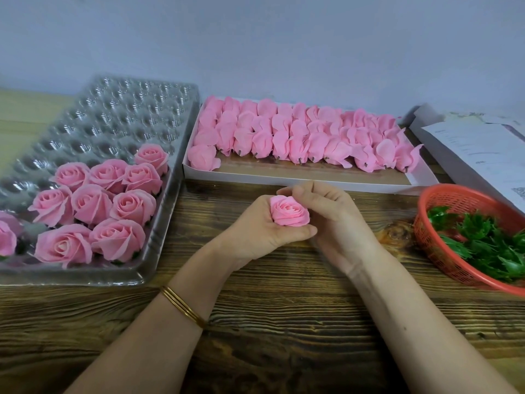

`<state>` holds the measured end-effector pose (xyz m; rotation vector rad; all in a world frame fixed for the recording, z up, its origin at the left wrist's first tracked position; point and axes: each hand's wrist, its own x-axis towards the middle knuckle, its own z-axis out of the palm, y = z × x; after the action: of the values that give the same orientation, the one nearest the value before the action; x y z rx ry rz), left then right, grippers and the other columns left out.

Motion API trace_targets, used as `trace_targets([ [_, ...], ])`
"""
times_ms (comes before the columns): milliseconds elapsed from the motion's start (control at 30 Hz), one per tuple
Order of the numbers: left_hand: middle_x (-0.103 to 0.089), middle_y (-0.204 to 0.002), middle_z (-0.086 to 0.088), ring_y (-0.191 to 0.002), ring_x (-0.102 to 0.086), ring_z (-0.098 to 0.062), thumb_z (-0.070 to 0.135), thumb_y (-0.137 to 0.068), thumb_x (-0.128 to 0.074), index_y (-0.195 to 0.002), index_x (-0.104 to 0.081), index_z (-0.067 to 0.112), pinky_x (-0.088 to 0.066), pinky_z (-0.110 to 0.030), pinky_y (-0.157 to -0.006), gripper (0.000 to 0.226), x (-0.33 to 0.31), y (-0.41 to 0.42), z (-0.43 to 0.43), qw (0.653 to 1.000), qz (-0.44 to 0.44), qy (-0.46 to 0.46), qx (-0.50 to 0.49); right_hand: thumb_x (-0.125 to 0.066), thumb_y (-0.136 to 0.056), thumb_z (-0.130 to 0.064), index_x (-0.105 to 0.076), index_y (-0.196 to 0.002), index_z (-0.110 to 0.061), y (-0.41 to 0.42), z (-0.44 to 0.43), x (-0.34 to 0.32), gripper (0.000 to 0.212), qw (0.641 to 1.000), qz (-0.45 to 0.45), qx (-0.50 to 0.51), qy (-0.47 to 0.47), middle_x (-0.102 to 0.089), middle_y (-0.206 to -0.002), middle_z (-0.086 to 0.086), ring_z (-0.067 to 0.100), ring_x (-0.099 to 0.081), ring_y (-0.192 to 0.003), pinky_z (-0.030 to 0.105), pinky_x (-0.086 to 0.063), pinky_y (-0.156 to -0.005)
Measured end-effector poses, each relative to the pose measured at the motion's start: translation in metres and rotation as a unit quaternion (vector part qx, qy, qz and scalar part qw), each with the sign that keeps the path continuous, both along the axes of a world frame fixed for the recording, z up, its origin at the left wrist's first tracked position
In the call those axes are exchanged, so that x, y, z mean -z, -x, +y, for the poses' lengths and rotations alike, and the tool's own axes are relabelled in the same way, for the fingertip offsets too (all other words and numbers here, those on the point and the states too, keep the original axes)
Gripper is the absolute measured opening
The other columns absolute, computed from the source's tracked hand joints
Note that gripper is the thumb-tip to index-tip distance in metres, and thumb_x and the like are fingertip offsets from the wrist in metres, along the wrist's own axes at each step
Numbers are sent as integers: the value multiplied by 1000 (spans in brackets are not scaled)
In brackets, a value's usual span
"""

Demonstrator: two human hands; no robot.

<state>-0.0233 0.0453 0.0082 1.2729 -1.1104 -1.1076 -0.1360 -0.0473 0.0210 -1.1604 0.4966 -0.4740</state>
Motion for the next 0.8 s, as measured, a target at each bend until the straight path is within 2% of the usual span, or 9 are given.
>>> trace_targets([
  [100, -53, -50, 17, -49, -50, 3, -4, -87, -69, -52, -63, 32, -38, -6, -53, 51, 0, 1, 0, 1000, -6, 3, 0, -68, -77, -17, -67, -84, -2, 0, 1, 0, 16, 1000, 0, 5, -6, -71, -89, 9, 20, -67, -82, 31, -55, -72],
  [167, -53, -49, 18, -49, -50, 4, -4, -87, -69, -53, -64, 34, -38, -6, -52, 51, -1, 1, 1, 1000, -5, 3, 1, -66, -81, -12, -67, -80, -6, -1, 3, -1, 6, 1000, 0, 10, -8, -72, -89, 10, 18, -68, -79, 29, -56, -69],
  [333, -47, -51, 11, -48, -43, -3, 5, -89, -69, -59, -60, 30, -38, -12, -50, 41, 0, 0, 1, 1000, 5, -8, 7, -54, -95, -4, -64, -86, -2, -1, 5, -4, 14, 1000, 6, 16, -18, -71, -81, 8, 16, -68, -72, 30, -57, -56],
  [400, -43, -54, 6, -49, -38, -8, 9, -89, -69, -61, -58, 29, -36, -16, -49, 37, 0, 0, 1, 1000, 23, -9, 13, -58, -88, -8, -65, -82, -4, 0, 4, -7, 10, 999, -6, 19, -40, -71, -85, 9, 19, -67, -76, 33, -57, -61],
  [467, -38, -56, 3, -50, -31, -10, 9, -88, -69, -60, -57, 29, -30, -19, -47, 35, 0, 0, 1, 998, 51, -12, 26, -61, -80, -10, -67, -75, -9, 2, 0, -8, 7, 998, -36, 19, -57, -71, -91, 9, 20, -64, -83, 35, -53, -73],
  [533, -37, -55, 5, -48, -29, -9, 8, -86, -68, -60, -56, 29, -27, -20, -46, 35, 1, 1, 0, 996, 78, -16, 39, -62, -79, -8, -70, -71, -13, 5, -2, -11, 12, 997, -65, -1, -50, -71, -97, 6, 18, -64, -88, 33, -51, -79],
  [600, -37, -52, 9, -46, -29, -7, 6, -86, -66, -58, -54, 28, -26, -20, -45, 37, 1, 2, 0, 993, 95, -17, 61, -63, -78, -6, -74, -71, -15, 7, -1, -13, 15, 996, -83, -28, -36, -71, -101, 4, 17, -64, -94, 32, -52, -83],
  [700, -41, -49, 12, -44, -30, -4, 6, -89, -63, -58, -57, 29, -24, -20, -45, 40, 0, 2, 1, 985, 127, -17, 113, -73, -68, -13, -77, -73, -14, 7, 3, -15, 7, 994, -95, -60, -19, -71, -105, 6, 17, -65, -100, 29, -55, -85],
  [800, -44, -51, 11, -45, -27, -7, 12, -88, -65, -62, -59, 25, -19, -24, -46, 30, -3, 2, 3, 977, 149, -24, 151, -73, -66, -15, -79, -76, -13, 7, 8, -18, 12, 991, -98, -91, 10, -72, -107, 6, 16, -65, -105, 29, -54, -89],
])
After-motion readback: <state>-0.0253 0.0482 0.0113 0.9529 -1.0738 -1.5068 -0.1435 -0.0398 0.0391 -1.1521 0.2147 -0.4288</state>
